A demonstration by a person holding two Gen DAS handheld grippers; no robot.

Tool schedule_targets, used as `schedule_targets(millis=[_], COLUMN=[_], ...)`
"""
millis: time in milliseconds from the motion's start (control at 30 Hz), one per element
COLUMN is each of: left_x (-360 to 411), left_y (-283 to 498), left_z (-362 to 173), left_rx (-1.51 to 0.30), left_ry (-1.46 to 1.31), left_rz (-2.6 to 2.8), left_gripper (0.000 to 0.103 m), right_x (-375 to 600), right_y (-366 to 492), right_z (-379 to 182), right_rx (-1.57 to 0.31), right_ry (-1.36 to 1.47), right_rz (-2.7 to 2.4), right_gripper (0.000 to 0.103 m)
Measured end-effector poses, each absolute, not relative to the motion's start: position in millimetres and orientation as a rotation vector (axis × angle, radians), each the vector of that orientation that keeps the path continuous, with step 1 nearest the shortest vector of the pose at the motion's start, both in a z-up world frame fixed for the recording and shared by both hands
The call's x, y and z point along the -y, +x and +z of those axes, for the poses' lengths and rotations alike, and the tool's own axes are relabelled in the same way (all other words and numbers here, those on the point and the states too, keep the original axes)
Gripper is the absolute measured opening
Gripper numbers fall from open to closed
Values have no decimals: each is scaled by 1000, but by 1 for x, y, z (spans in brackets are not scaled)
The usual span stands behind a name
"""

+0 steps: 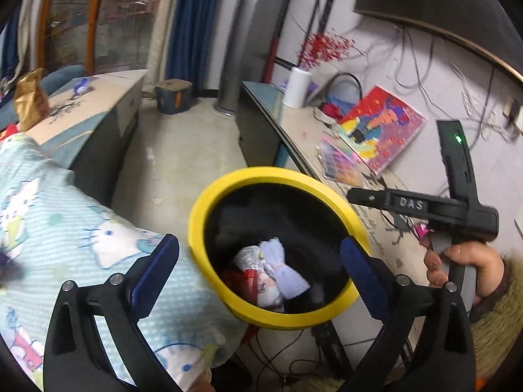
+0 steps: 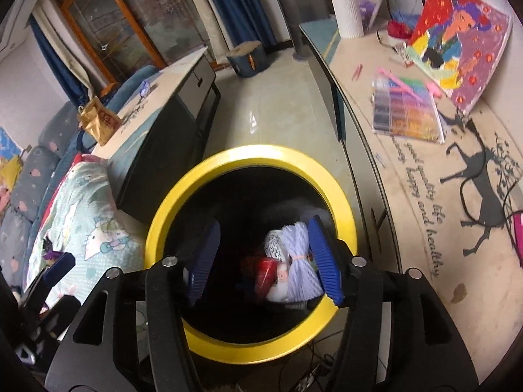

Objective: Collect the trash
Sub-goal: 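Move both open tools back over the remaining wrappers on the bedspread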

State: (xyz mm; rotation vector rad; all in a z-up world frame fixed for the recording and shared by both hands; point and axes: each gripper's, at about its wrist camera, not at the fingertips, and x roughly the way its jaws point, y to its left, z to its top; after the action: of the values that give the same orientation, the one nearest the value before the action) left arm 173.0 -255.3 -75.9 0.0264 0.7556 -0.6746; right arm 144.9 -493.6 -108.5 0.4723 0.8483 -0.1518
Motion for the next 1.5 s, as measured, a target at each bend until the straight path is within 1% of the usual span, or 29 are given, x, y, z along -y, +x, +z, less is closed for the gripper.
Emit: schedule_targets(millis=[167,200,233,267,900,1500], left_x=[234,229,227,222,150,83], left_y=[170,169,170,170,151,140], left_z=[-59,-56,-53,-50,-22,-11], left_rx=[-712,-704,-699,-690,-576,-521], left_ry=[5,2,0,-3,-28,-83], left_rz=[-608,-593,-586,-569,-400,-264], left_gripper=[96,96,96,96,96,96], right_x=[475,470,467,462,386,321], right_y=[146,146,145,144,140,144], right_z=[-90,-86,-83,-80,-45,-37], right_rx=[-795,-785,-778,-767,-693,-699], right_ry=[412,400,393,382,243,155], right_rz=[-117,-103,-95,-85,78,201], right_gripper=[53,55,59,60,65,65])
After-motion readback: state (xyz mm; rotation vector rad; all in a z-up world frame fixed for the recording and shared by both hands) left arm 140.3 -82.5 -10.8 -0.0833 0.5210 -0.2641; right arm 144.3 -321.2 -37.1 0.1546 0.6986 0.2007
